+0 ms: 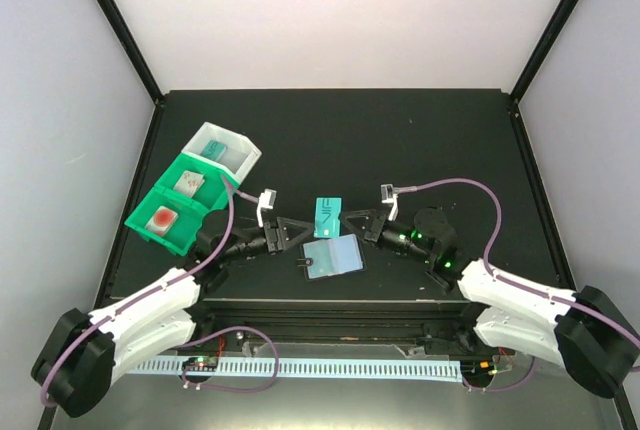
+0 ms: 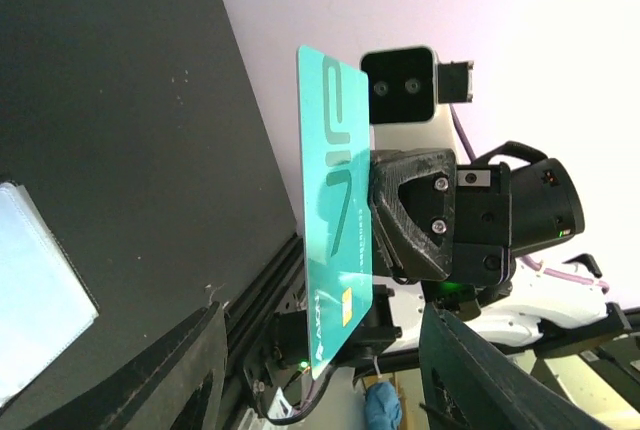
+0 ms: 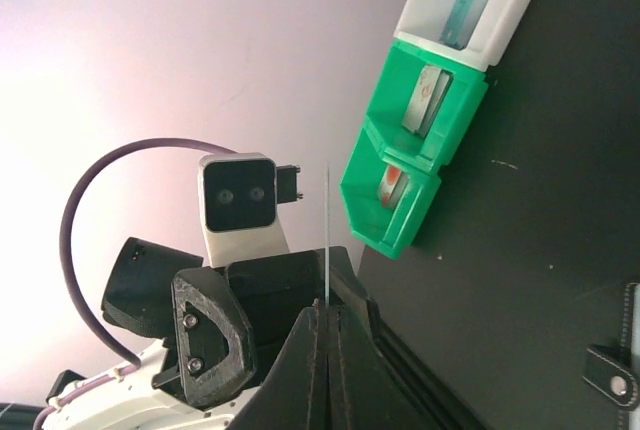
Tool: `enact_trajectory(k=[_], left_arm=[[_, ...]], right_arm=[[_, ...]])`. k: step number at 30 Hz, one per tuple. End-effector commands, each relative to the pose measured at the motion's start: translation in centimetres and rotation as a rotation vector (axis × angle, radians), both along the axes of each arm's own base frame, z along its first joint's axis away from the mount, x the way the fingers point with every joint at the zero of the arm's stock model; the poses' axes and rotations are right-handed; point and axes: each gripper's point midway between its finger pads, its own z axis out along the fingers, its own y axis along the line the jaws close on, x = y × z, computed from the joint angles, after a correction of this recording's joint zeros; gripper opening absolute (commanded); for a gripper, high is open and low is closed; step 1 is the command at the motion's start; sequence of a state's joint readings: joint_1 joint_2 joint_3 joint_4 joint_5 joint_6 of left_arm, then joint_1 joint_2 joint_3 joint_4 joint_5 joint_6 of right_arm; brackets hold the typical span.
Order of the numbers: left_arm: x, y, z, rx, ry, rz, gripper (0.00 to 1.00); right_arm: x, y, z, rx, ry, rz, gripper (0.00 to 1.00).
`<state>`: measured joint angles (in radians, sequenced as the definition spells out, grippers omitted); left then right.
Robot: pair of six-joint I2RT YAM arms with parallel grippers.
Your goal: Take the credit cards out of the card holder
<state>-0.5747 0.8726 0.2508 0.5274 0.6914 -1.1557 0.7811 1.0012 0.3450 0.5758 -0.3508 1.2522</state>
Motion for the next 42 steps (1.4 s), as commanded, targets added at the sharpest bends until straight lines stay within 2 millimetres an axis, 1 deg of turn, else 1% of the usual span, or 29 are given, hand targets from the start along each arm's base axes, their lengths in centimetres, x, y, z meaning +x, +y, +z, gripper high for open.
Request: enact_trajectory(k=[1, 4, 6, 8, 9, 11, 13, 15, 18, 19, 21, 24, 25, 27, 31, 34, 38, 40, 42], left_arm=[[-0.5, -0.7, 1.7, -0.057, -0.037, -0.049, 0.55], [-0.5, -0.9, 1.3, -0.055, -0.024, -0.050, 0.52], [-0.4, -1.0, 1.2, -0.054, -0.020, -0.045, 0.46], [-0.4, -1.0, 1.2, -0.057, -0.021, -0.045, 0.37], [-0.5, -1.0, 1.3, -0.059, -0.024, -0.048, 0.31], [-0.7, -1.0, 1.4, -0.062, -0.028, -0.056, 0.15], [-1.0, -0.9, 1.5, -0.059, -0.037, -0.067, 0.03], [-1.3, -0.8, 1.5, -0.050, -0.050, -0.080, 0.02], [-2.1, -0.8, 1.4, -0.022, -0.081, -0.113, 0.02], [-2.4, -0.7, 1.2, 0.001, -0.099, -0.131, 0.02], [-3.2, -0.7, 0.8, 0.042, -0.124, -0.182, 0.02], [-4.6, -0.5, 0.8, 0.088, -0.163, -0.256, 0.02], [-5.0, -0.4, 0.9, 0.101, -0.183, -0.274, 0.02], [-5.8, -0.1, 0.6, 0.134, -0.202, -0.305, 0.02], [-7.4, 0.3, 0.6, 0.137, -0.230, -0.371, 0.02], [-8.1, 0.5, 0.6, 0.133, -0.236, -0.401, 0.02], [-8.7, 0.6, 0.6, 0.136, -0.248, -0.425, 0.02], [-8.9, 0.7, 0.7, 0.127, -0.253, -0.431, 0.02], [-8.9, 0.6, 0.8, 0.123, -0.252, -0.431, 0.02]], right_arm=[[-0.1, 1.1, 2.6, 0.082, -0.042, 0.032, 0.01], [-0.2, 1.7, 2.4, 0.088, -0.034, 0.048, 0.01], [-0.3, 2.0, 2.4, 0.091, -0.032, 0.063, 0.01], [-0.3, 2.4, 2.2, 0.088, -0.025, 0.074, 0.01], [-0.4, 2.5, 1.9, 0.085, -0.021, 0.083, 0.01], [-0.8, 2.5, 1.6, 0.081, -0.027, 0.098, 0.01], [-1.3, 2.4, 1.4, 0.063, -0.048, 0.116, 0.01], [-1.8, 2.3, 1.2, 0.022, -0.094, 0.143, 0.05], [-2.5, 1.8, 0.7, -0.067, -0.158, 0.166, 0.16], [-2.8, 1.5, 0.2, -0.115, -0.167, 0.172, 0.21], [-3.1, 0.9, 0.3, -0.186, -0.219, 0.181, 0.30], [-3.7, 0.2, 1.7, -0.300, -0.328, 0.219, 0.40], [-4.0, 0.0, 2.4, -0.339, -0.378, 0.240, 0.41], [-4.5, -0.2, 3.5, -0.386, -0.424, 0.279, 0.45], [-5.5, 0.1, 4.7, -0.441, -0.472, 0.385, 0.48], [-6.5, 0.8, 4.5, -0.441, -0.480, 0.488, 0.49], [-8.1, 1.8, 4.6, -0.381, -0.477, 0.629, 0.51], [-8.4, 2.2, 4.4, -0.364, -0.467, 0.660, 0.52], [-8.2, 2.5, 3.8, -0.372, -0.445, 0.666, 0.52]])
